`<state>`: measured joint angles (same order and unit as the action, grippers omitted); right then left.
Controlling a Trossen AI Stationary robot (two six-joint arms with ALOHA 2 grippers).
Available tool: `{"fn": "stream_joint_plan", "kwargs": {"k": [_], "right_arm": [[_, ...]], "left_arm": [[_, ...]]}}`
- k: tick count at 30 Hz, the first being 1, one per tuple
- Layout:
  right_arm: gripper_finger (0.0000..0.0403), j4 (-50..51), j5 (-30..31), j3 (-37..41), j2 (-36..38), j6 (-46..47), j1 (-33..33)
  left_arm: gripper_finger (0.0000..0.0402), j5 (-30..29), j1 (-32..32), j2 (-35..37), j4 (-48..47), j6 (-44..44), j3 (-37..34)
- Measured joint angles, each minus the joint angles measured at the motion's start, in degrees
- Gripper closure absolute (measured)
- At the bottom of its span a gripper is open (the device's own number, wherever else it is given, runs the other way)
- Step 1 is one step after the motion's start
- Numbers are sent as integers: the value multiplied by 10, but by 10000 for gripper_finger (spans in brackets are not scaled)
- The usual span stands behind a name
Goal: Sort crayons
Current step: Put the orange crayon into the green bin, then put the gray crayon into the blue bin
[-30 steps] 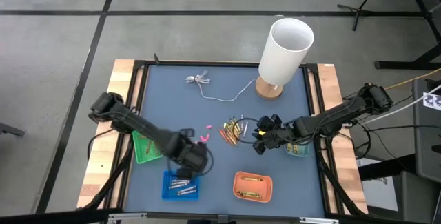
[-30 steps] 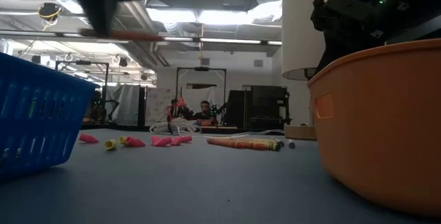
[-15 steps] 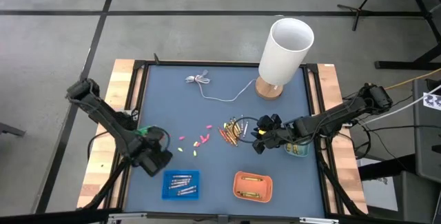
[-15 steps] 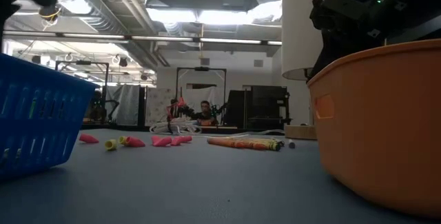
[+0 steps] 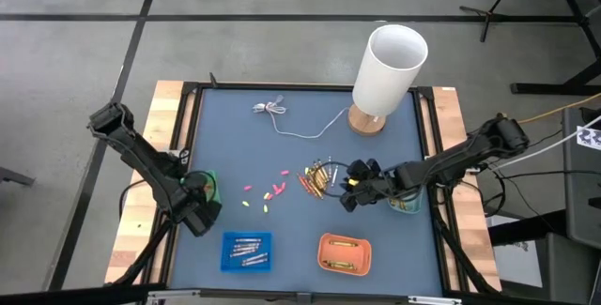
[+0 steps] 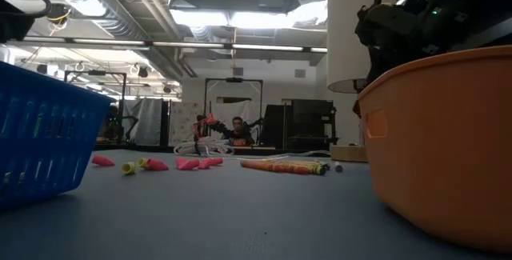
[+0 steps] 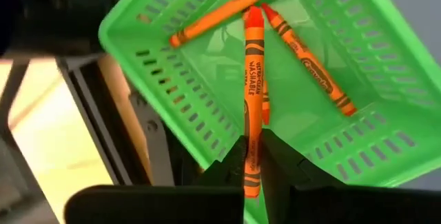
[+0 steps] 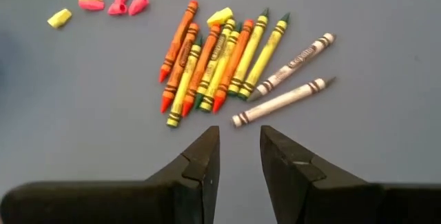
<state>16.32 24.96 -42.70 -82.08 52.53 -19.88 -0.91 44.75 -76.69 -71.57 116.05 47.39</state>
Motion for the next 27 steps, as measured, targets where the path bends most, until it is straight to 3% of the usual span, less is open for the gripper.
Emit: {"fn": "stream_joint_plan", "kwargs": {"k": [6,14,21,27], "right_arm": [[299,-52,69,0,-12,-5,15],[299,-62,70,0,-12,-5,67],[299,-60,69,0,-12,29,111],[299,-59,54,0,-12,89,112]], "left_arm": [[359,-71,-2,0,-1,-54,-1],[325,-94,-2,0,-2,-41,-1],[320,-198,-1,0,22,-38,-1],[319,-209,3,0,57,-38,-1]]}}
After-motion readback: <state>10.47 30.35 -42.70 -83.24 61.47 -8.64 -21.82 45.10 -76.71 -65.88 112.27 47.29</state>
